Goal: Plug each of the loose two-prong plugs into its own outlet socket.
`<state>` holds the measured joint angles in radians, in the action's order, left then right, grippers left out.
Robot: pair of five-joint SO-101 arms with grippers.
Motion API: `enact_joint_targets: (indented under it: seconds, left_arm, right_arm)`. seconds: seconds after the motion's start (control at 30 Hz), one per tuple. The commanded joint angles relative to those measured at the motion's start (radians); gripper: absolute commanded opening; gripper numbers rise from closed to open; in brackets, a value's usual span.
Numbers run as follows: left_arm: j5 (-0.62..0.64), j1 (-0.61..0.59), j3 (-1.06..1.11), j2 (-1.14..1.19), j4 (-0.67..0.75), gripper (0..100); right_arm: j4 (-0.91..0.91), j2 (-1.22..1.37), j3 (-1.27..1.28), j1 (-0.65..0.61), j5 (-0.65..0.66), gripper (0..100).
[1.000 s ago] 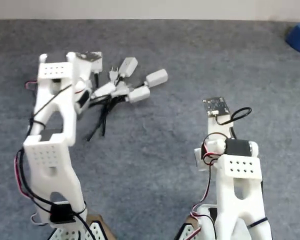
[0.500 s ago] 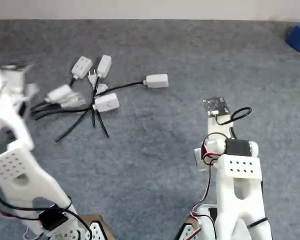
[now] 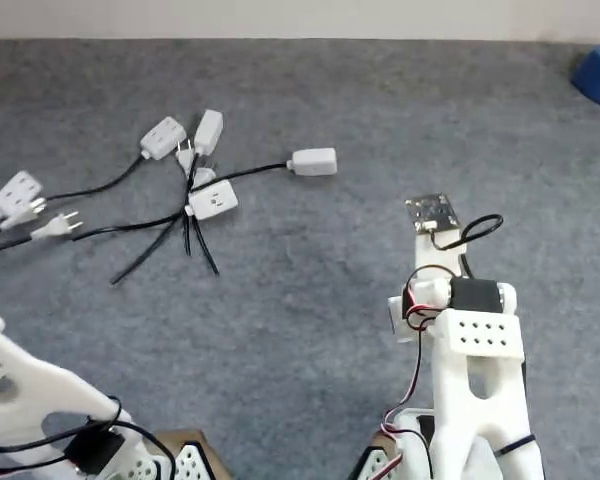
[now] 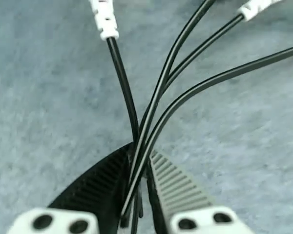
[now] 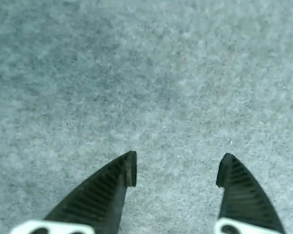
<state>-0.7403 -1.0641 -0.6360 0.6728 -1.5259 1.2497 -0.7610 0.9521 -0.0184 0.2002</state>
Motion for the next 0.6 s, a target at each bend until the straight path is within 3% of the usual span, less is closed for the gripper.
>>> enact_joint_targets:
  seconds: [0.0,0.3,0.43,0.57]
  left_arm:
    - [-0.009,-0.061,-0.054,-0.018,0.017,1]
    - [-0.018,-0.197,-0.226,0.165,0.094,8]
    - [-0.064,-0.173,-0.332,0.222,0.074,28]
    - [-0.078,-0.114,-0.438,0.222,-0.057,44]
  right_arm:
    - [0.01,-0.025,-0.007,-0.007,0.005,27.1]
    - [0.025,-0.025,-0.008,-0.01,0.005,27.1]
    - [0.027,-0.025,-0.008,-0.01,0.005,27.1]
    - [0.028,-0.025,-0.008,-0.01,0.005,27.1]
